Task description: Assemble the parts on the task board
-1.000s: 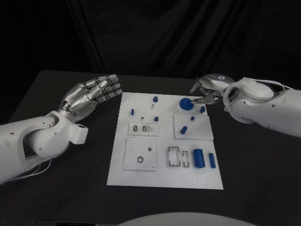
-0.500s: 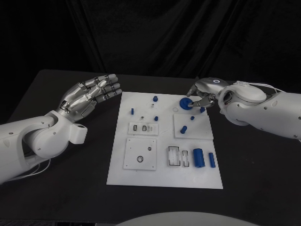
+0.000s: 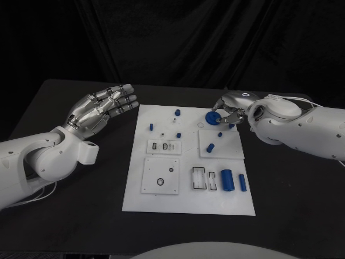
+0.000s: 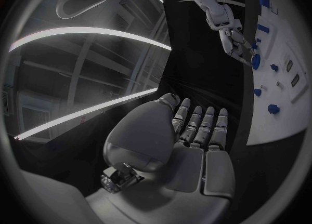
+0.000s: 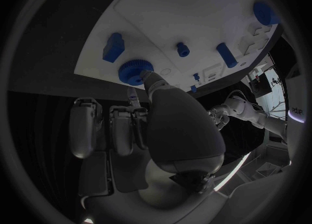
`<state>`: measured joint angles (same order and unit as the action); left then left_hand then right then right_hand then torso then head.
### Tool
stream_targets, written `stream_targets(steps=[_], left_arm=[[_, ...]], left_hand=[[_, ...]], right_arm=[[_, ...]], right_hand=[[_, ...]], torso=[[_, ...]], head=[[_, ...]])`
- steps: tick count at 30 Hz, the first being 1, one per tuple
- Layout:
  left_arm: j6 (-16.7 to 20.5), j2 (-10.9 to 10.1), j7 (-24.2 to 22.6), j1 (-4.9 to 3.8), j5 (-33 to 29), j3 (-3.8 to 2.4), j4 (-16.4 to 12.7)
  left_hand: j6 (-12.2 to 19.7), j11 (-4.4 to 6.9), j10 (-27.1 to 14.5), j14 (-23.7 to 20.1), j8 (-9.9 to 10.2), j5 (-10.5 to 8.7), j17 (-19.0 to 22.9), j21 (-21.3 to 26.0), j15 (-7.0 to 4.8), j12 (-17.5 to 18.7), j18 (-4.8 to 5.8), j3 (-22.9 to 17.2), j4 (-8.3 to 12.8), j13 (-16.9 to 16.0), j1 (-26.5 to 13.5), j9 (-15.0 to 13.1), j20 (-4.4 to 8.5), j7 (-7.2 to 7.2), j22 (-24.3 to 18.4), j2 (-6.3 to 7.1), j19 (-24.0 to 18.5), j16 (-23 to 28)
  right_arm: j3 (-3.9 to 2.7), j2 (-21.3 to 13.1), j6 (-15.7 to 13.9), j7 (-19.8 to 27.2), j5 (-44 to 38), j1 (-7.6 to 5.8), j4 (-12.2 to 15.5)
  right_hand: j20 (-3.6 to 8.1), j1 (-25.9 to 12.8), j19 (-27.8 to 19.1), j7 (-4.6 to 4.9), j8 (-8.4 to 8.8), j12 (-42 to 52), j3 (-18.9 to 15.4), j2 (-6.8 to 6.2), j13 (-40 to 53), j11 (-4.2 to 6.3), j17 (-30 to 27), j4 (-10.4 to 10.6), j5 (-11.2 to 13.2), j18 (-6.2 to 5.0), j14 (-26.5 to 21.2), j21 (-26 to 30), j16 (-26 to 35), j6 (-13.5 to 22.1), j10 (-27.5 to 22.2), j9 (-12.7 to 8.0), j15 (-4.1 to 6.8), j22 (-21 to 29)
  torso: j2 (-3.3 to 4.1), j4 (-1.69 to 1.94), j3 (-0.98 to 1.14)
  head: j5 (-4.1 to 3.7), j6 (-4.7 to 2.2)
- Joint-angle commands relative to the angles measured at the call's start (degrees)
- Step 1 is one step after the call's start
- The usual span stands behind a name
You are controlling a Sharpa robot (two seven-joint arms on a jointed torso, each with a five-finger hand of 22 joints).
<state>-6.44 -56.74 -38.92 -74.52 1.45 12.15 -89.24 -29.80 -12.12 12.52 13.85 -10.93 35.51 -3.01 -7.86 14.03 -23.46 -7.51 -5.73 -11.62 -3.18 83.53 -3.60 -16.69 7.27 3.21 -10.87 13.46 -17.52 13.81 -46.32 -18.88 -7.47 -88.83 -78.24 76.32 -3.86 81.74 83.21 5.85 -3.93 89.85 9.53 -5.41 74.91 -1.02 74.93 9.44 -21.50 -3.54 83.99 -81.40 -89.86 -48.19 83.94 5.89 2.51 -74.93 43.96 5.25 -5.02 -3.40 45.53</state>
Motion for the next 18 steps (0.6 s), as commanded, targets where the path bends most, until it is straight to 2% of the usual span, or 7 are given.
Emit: stream_targets(steps=[1, 9, 13, 18], left_arm=[[-0.9, -0.1, -5.3, 0.08, 0.2, -0.04, -0.1], [-1.1, 0.1, -4.9, 0.08, 0.2, -0.04, 0.0], [-1.3, 0.1, -4.7, 0.09, 0.2, -0.04, 0.1], [-1.4, 0.2, -4.5, 0.1, 0.2, -0.04, 0.3]], left_hand=[[0.1, -0.29, 0.0, 0.2, -0.1, 0.19, -0.1, -0.3, 0.37, -0.4, 1.0, -0.4, 0.0, -0.1, -0.7, 0.0, -0.11, 0.33, -0.1, -0.01, 0.4, -0.2], [0.2, -0.31, 0.0, 0.2, -0.1, 0.19, -0.1, -0.3, 0.4, -0.3, 1.04, -0.5, 0.0, -0.1, -0.8, 0.0, -0.11, 0.34, -0.1, 0.02, 0.4, -0.3], [0.2, -0.33, 0.0, 0.2, -0.1, 0.18, -0.1, -0.3, 0.42, -0.4, 1.07, -0.5, 0.0, -0.1, -0.8, 0.0, -0.11, 0.36, -0.1, 0.05, 0.4, -0.3], [0.2, -0.33, 0.0, 0.2, -0.1, 0.18, -0.1, -0.3, 0.42, -0.4, 1.07, -0.5, 0.0, -0.1, -0.8, 0.0, -0.11, 0.36, -0.1, 0.05, 0.4, -0.3]], right_arm=[[-0.03, 0.2, 0.5, -0.8, -0.1, 0.17, -0.2], [-0.03, 0.7, 1.4, -1.2, -0.1, 0.34, -0.7], [-0.03, 1.0, 2.1, -1.4, -0.1, 0.48, -1.1], [-0.03, 1.3, 2.9, -1.6, -0.1, 0.65, -1.3]], right_hand=[[0.12, 0.5, -0.3, -0.06, 0.22, 0.2, 0.0, -0.06, 15.1, 0.32, 15.1, -0.4, -0.5, 0.57, 6.0, 0.4, -0.1, 0.3, 6.1, -0.1, 0.19, -7.0], [0.26, 0.2, -1.1, -0.16, 0.08, 0.2, 0.1, -0.17, 15.1, 0.44, 15.1, -0.6, 1.1, 0.28, 6.0, 1.4, -0.1, 0.7, 6.1, 0.0, 0.32, -6.3], [0.29, 0.1, -1.3, -0.18, 0.04, 0.2, 0.2, -0.14, 15.1, 0.47, 15.1, -0.7, 1.6, 0.21, 6.0, 1.7, -0.1, 0.8, 6.1, 0.0, 0.35, -6.1], [0.27, -0.5, -1.4, 0.07, -0.67, 0.2, 0.2, -0.04, 15.1, 0.3, 15.1, -0.7, 3.5, 0.16, 6.0, 2.0, -0.1, -0.3, 6.1, 0.4, 0.27, -6.0]], torso=[[0.0, -0.1, -0.01], [0.03, 0.03, 0.05], [0.02, 0.07, 0.0], [-0.01, -0.03, -0.08]], head=[[0.04, 0.09], [-0.15, 0.24], [-0.23, 0.28], [-0.06, 0.48]])
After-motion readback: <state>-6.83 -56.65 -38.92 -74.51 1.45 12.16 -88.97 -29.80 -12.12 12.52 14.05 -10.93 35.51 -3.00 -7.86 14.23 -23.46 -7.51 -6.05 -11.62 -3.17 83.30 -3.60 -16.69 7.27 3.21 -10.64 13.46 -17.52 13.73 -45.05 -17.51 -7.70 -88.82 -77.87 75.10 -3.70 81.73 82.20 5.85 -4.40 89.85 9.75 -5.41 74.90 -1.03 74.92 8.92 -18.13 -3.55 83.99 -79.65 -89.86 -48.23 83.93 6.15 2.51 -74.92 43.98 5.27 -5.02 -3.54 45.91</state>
